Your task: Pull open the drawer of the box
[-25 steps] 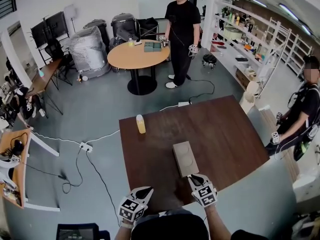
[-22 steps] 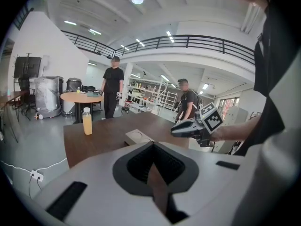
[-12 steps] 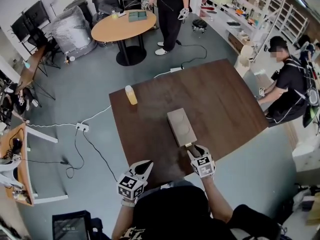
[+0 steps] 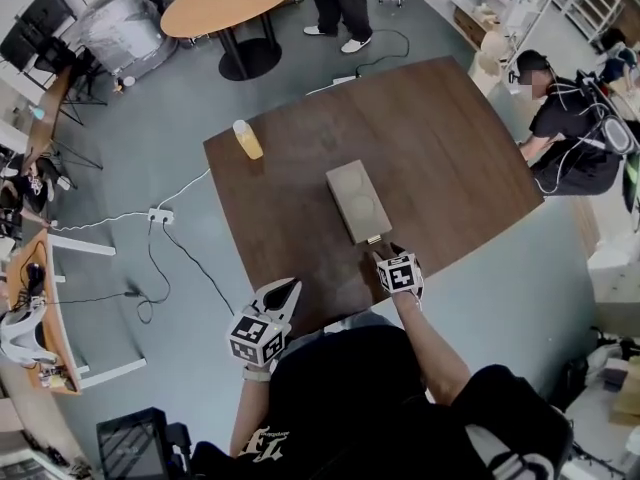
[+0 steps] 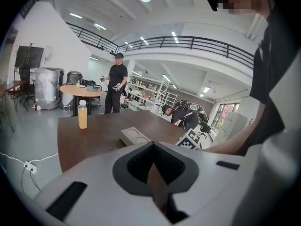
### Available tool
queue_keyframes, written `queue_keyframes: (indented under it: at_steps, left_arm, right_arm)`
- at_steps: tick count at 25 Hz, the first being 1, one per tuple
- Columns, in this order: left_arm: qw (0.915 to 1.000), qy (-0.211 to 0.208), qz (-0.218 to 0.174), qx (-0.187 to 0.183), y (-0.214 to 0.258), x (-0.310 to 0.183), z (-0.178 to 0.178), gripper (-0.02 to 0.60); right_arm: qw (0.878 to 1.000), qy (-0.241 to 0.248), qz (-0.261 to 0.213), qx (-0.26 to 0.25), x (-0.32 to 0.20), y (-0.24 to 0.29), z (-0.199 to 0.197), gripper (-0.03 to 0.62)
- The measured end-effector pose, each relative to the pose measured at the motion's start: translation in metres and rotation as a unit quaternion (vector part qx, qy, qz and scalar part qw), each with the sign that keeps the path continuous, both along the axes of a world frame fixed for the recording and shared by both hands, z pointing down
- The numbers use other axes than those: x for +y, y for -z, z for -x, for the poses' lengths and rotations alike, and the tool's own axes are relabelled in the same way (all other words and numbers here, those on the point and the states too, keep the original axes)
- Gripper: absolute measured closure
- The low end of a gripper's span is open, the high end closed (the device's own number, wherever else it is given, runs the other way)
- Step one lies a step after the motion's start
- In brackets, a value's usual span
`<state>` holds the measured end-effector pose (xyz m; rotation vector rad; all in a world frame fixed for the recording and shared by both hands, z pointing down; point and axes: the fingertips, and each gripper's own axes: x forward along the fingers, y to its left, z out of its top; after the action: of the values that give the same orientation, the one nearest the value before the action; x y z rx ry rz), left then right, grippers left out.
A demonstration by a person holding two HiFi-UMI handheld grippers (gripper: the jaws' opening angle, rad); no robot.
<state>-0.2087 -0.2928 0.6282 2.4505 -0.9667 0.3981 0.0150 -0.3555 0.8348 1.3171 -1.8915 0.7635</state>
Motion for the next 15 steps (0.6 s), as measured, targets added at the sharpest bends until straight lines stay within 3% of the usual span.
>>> queue_keyframes:
  at_steps: [13,15]
  left_arm:
    - [0.9993,0.018,0.02,-0.024,-0.016,0.008,-0.004,0.575]
    - [0.9991,0.021,0.023,-0.027,-0.016,0.007,-0.012,0.575]
  right_arm:
    - [0.996,-0.018,0.087,0.006,-0.024,-0.068,0.016,0.39]
    - [0.995,-0.013,0.094,-0.014,-0.034,-0.066,0.015,0.39]
